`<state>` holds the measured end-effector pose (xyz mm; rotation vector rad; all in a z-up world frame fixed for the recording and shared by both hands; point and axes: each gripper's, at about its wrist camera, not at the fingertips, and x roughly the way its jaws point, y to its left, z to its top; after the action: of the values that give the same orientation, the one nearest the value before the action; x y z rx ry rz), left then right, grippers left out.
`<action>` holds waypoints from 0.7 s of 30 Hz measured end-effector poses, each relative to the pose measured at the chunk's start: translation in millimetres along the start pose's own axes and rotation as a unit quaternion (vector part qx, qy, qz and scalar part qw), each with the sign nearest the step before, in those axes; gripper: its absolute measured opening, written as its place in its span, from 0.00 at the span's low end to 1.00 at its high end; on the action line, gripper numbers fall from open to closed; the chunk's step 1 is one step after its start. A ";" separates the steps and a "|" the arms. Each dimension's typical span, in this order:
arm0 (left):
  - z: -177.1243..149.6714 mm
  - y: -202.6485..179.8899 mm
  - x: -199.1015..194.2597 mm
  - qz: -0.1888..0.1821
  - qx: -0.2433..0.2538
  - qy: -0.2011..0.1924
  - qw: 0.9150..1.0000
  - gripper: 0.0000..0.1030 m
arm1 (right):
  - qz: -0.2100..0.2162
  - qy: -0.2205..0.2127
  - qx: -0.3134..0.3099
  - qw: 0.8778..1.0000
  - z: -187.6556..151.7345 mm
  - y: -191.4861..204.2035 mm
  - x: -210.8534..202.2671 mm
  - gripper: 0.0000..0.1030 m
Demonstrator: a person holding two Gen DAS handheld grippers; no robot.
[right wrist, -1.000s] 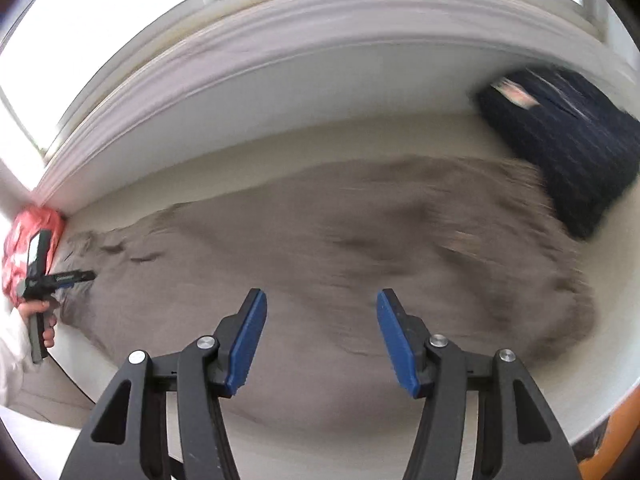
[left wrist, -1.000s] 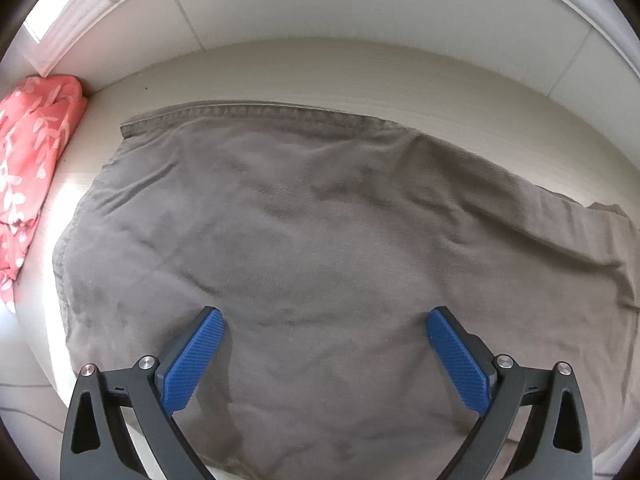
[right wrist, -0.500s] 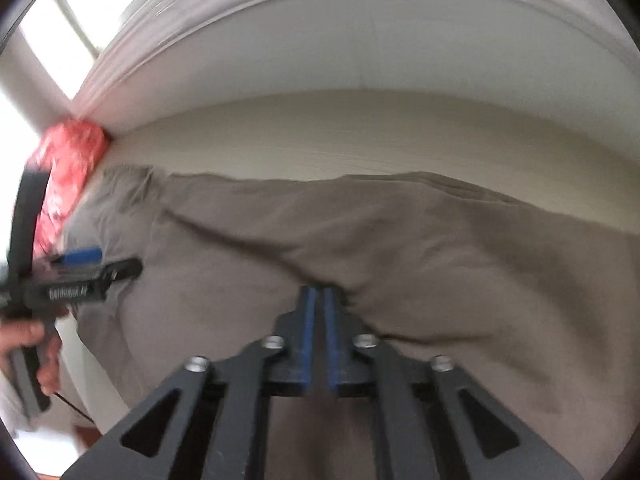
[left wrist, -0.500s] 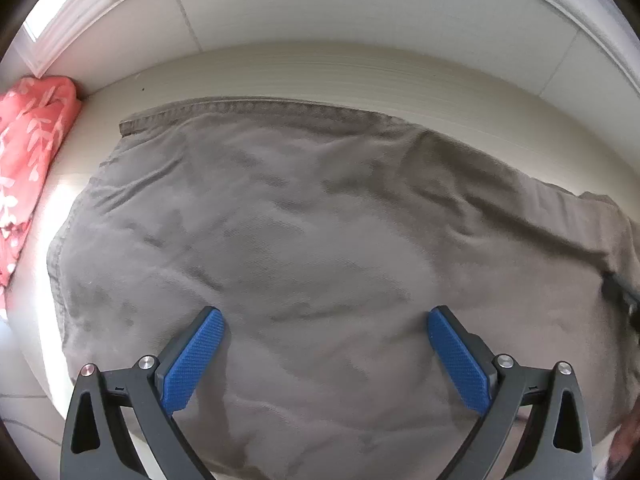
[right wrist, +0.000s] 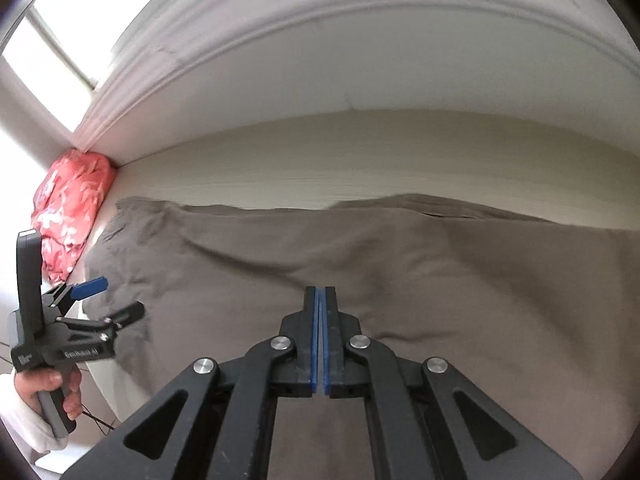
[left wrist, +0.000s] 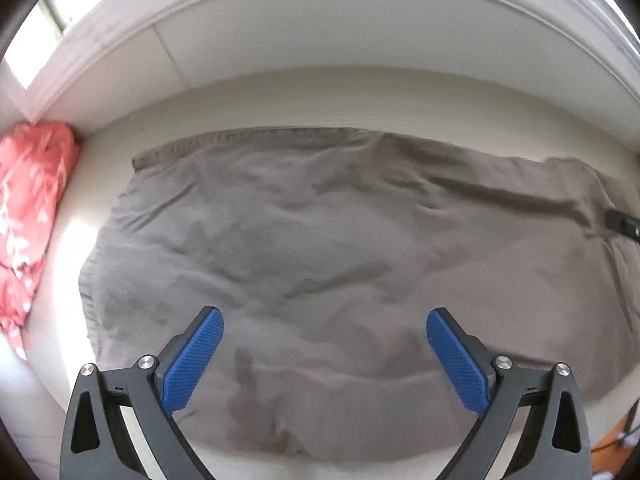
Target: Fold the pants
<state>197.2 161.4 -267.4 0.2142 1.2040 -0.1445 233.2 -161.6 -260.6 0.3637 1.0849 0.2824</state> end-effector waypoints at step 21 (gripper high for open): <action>-19.2 116.8 31.6 -0.010 -0.068 0.011 0.998 1.00 | -0.009 0.036 -0.037 0.999 38.8 85.7 75.8 0.00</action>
<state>217.1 279.4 -293.2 0.0851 1.2331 -0.0786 297.5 -59.7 -269.3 0.2799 1.1454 0.3208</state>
